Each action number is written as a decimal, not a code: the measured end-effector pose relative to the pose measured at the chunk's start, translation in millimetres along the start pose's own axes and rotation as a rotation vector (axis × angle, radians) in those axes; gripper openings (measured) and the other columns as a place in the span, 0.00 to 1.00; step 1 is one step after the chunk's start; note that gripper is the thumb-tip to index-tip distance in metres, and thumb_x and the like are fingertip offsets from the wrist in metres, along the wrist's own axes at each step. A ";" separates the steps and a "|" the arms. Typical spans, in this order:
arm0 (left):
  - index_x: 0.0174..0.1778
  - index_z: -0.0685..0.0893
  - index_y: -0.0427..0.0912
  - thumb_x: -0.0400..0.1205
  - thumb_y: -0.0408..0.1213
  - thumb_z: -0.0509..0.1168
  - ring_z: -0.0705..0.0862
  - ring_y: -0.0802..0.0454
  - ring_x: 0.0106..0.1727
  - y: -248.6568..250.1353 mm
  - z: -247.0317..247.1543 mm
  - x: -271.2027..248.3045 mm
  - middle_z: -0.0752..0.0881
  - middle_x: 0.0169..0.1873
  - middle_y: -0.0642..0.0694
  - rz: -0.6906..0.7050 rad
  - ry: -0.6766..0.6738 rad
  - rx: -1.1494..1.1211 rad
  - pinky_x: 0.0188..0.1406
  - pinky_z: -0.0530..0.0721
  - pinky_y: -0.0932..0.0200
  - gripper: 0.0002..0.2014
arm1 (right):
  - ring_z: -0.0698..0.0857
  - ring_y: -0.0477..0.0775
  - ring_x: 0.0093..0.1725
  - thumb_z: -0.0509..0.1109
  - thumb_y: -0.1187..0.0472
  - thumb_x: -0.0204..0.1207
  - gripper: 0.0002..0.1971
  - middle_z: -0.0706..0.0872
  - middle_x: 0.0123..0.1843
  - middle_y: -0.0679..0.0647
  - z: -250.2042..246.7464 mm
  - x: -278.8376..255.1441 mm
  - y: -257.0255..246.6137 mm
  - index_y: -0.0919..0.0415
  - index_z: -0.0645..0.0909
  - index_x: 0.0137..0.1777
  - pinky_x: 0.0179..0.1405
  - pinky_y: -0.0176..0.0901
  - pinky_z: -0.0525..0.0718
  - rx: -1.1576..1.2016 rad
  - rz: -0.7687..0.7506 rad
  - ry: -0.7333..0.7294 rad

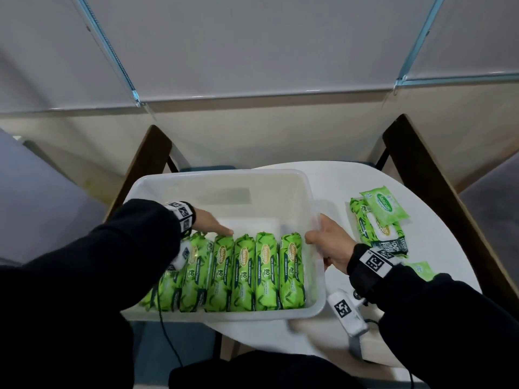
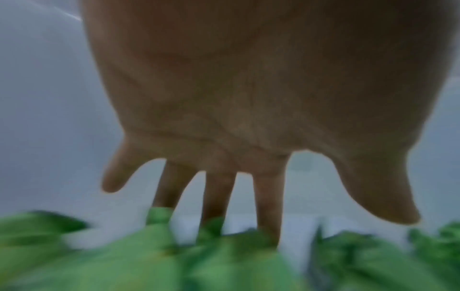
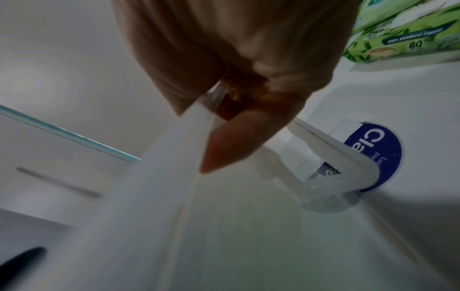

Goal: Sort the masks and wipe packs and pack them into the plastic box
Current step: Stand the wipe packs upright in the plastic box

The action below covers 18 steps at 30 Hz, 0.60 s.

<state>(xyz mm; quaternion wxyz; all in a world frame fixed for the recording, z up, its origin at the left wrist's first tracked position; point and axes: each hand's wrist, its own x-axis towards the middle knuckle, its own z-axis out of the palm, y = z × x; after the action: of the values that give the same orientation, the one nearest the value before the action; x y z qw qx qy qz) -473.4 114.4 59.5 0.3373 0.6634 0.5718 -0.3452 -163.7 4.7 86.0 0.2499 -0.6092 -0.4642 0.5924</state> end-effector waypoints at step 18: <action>0.55 0.93 0.51 0.77 0.64 0.73 0.86 0.52 0.58 -95.0 32.7 -4.4 0.92 0.54 0.53 -0.086 0.000 -0.478 0.68 0.78 0.50 0.21 | 0.83 0.58 0.27 0.63 0.73 0.80 0.13 0.82 0.41 0.63 -10.7 13.9 8.3 0.61 0.76 0.61 0.15 0.39 0.74 -0.109 -0.007 0.051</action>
<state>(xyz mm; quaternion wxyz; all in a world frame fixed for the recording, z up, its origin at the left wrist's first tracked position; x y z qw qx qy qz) -570.4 95.8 40.7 0.4698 0.5399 0.6649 -0.2138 -153.1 15.6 74.0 0.2302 -0.6352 -0.4914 0.5496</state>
